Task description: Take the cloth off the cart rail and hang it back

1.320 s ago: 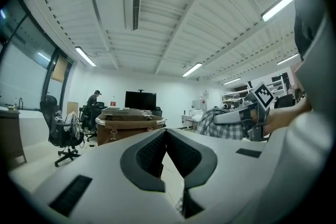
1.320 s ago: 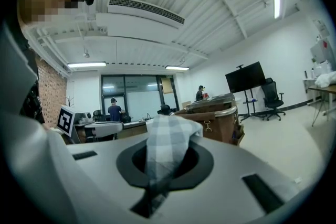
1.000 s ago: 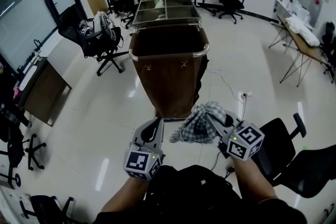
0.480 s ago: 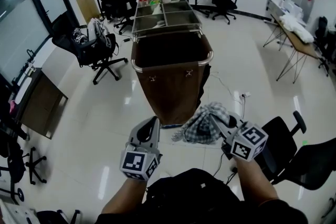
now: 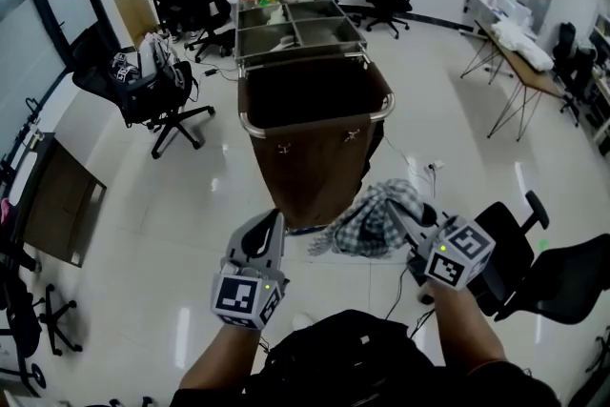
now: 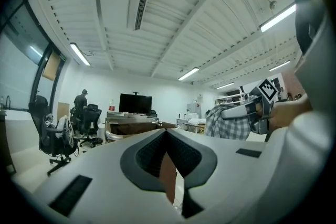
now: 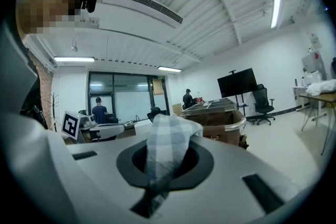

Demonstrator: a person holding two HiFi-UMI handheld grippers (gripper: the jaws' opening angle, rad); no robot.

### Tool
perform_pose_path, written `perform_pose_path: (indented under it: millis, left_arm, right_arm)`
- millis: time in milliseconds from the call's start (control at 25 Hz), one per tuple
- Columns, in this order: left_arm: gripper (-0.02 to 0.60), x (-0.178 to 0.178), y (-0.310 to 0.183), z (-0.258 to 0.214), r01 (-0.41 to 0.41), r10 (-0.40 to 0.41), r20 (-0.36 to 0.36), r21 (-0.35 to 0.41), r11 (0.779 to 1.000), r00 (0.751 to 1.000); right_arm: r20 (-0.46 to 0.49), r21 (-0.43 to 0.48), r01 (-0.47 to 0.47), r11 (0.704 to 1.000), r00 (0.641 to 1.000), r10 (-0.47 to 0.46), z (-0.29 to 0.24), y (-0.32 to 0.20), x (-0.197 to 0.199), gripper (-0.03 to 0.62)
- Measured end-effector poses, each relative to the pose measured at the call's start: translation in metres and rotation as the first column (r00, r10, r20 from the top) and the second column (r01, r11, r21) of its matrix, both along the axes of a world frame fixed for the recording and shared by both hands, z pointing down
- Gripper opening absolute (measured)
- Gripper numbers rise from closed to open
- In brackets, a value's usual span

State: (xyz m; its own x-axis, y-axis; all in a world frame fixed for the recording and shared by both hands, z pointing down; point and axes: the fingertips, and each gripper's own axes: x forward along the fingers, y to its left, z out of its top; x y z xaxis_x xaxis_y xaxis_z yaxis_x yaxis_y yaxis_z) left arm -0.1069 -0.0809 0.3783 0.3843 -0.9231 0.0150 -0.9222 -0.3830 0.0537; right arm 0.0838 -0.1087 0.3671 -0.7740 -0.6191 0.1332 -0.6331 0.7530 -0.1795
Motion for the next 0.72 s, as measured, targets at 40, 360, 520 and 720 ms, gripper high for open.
perform_pose_path:
  millis: [40, 360, 520, 720]
  left_arm:
    - [0.000, -0.008, -0.002, -0.001, 0.002, -0.002, 0.004, 0.008, 1.000, 1.000]
    - [0.000, -0.052, -0.013, -0.008, -0.003, 0.003, -0.009, 0.018, 1.000, 1.000]
    - [0.000, -0.060, -0.027, -0.016, -0.007, 0.008, -0.026, 0.030, 1.000, 1.000]
    - [0.000, -0.068, -0.046, -0.024, 0.005, -0.003, -0.053, 0.042, 0.999, 0.999]
  right_arm:
    - [0.002, 0.007, -0.007, 1.000, 1.000, 0.007, -0.003, -0.005, -0.005, 0.028]
    - [-0.002, 0.019, -0.028, 0.999, 1.000, 0.028, -0.031, -0.029, -0.036, 0.028]
    - [0.010, 0.052, -0.028, 0.998, 1.000, 0.028, -0.052, -0.051, -0.049, 0.028]
    - [0.018, 0.073, -0.017, 0.997, 1.000, 0.016, -0.066, -0.083, -0.067, 0.029]
